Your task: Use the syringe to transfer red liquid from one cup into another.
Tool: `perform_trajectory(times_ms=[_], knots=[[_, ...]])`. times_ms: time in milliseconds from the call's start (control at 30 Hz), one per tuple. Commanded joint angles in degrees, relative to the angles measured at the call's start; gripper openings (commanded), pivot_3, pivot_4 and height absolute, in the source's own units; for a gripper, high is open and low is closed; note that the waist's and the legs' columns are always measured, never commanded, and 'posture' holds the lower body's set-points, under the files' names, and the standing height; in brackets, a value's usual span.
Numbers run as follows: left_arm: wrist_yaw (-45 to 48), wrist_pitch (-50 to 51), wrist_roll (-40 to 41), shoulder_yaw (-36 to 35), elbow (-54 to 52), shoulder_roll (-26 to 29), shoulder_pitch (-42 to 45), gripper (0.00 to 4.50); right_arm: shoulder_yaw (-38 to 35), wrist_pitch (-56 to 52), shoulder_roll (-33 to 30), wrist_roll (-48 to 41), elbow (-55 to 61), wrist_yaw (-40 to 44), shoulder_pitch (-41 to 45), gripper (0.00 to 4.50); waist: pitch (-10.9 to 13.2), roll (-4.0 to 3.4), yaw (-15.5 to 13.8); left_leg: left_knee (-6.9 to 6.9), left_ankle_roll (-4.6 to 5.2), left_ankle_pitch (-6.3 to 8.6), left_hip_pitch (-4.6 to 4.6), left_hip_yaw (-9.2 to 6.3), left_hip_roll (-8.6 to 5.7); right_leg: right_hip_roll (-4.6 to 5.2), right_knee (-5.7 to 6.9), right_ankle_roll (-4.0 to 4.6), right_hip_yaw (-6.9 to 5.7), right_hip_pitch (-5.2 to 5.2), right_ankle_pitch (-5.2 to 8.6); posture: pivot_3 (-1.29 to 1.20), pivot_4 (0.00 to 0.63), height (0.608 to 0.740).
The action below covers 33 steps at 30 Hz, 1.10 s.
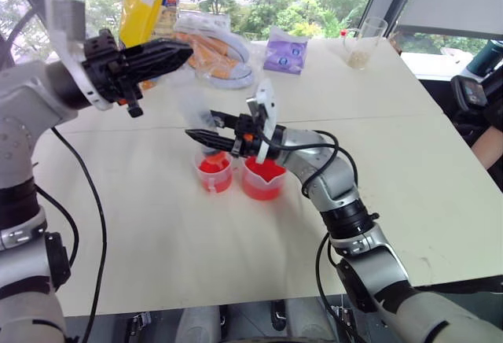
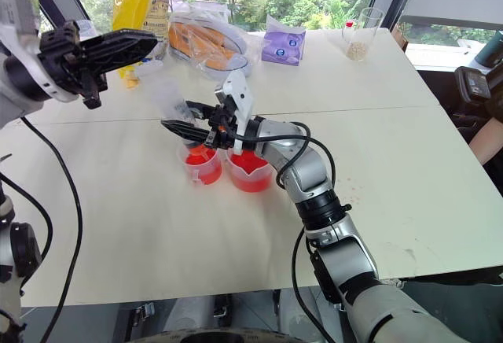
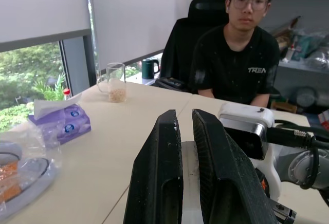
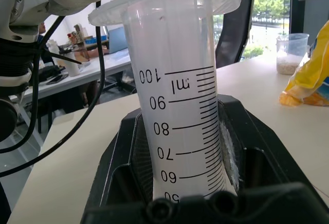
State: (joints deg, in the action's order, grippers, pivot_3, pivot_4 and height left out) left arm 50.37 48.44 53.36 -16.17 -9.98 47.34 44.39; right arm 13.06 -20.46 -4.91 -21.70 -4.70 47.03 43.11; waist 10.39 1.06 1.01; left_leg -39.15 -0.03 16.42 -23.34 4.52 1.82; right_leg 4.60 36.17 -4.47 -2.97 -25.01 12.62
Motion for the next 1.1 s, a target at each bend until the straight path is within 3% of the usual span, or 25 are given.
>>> perform_trajectory(times_ms=[33,700,1067,1100], knots=[[1.17,-0.23,-0.68,0.69,-2.43,1.25,-1.33,0.11,-1.91,0.61,1.01,-1.60,3.65,-0.45,2.40,1.38,0.00,0.00,0.00,0.00,0.00,0.00,0.00,0.00,0.00,0.00,0.00,0.00,0.00,0.00,0.00,0.00,0.150,0.740],[1.38,-2.09,-2.58,3.89,-6.91,-0.02,-6.63,0.11,-7.12,-1.12,2.61,-4.24,3.09,-3.48,9.17,1.38,0.00,0.00,0.00,0.00,0.01,0.00,0.00,0.00,0.01,0.00,-0.01,0.00,0.00,-0.01,0.00,0.00,0.150,0.740],[-0.35,-1.31,-2.25,3.19,-5.49,-0.70,-5.46,0.11,-7.01,-2.23,2.23,-4.20,3.43,-3.22,8.40,1.38,0.00,0.00,-0.02,0.00,0.01,0.00,-0.01,0.00,0.01,0.00,-0.02,0.00,0.00,-0.01,0.00,0.00,0.150,0.740],[-0.80,-0.74,-1.73,2.69,-4.91,-0.76,-4.76,0.48,-6.73,-2.21,2.21,-4.03,3.27,-3.09,7.95,1.38,0.00,0.00,-0.05,0.01,0.01,0.00,-0.01,0.00,0.01,0.00,-0.02,0.00,0.00,-0.01,0.00,0.00,0.150,0.740]])
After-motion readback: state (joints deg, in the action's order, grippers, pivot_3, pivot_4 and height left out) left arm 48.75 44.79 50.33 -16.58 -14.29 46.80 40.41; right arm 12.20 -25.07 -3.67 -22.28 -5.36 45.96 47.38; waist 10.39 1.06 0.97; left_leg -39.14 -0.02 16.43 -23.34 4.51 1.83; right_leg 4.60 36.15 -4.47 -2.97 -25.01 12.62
